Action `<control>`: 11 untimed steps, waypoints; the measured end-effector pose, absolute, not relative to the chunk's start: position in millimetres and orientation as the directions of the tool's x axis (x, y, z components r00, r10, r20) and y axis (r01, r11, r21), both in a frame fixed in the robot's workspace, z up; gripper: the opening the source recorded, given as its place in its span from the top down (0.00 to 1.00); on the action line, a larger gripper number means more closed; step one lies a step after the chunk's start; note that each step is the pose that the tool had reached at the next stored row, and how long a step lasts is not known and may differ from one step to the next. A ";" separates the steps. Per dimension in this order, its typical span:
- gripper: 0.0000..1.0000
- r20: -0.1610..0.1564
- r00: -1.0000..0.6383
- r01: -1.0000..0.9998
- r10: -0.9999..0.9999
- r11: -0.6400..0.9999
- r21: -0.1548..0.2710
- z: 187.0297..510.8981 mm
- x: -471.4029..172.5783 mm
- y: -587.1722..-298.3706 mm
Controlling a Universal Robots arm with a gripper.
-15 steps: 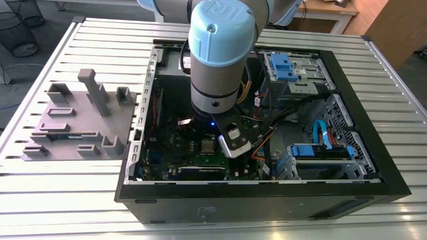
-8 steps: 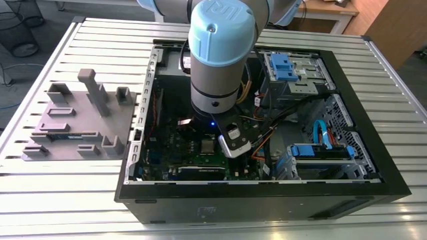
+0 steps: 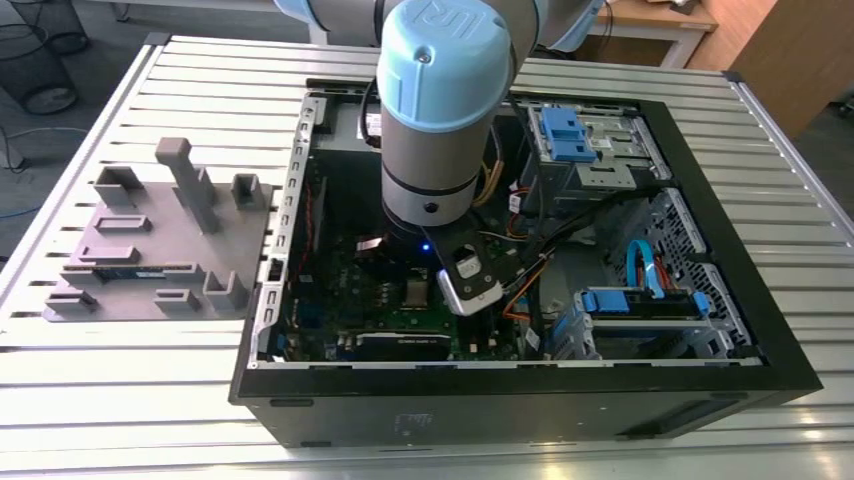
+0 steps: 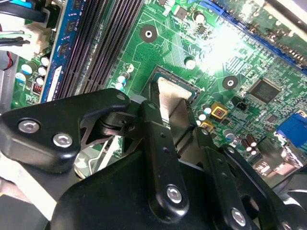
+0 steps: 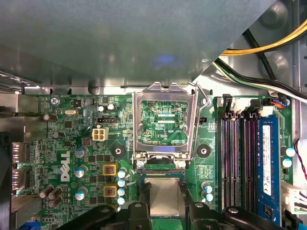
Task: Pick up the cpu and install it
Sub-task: 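Place the cpu into insertion slot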
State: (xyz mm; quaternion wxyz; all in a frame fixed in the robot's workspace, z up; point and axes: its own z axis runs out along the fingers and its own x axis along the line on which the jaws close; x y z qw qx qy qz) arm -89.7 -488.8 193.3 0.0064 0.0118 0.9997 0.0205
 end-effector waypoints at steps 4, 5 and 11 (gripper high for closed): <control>0.66 -0.012 -1.000 0.023 0.024 0.999 0.041 193.4 -89.7 -488.8; 0.66 -0.012 -1.000 0.023 0.024 0.999 0.041 193.5 -89.7 -488.8; 0.59 -0.012 -1.000 0.023 0.024 0.999 0.041 193.6 -89.7 -488.8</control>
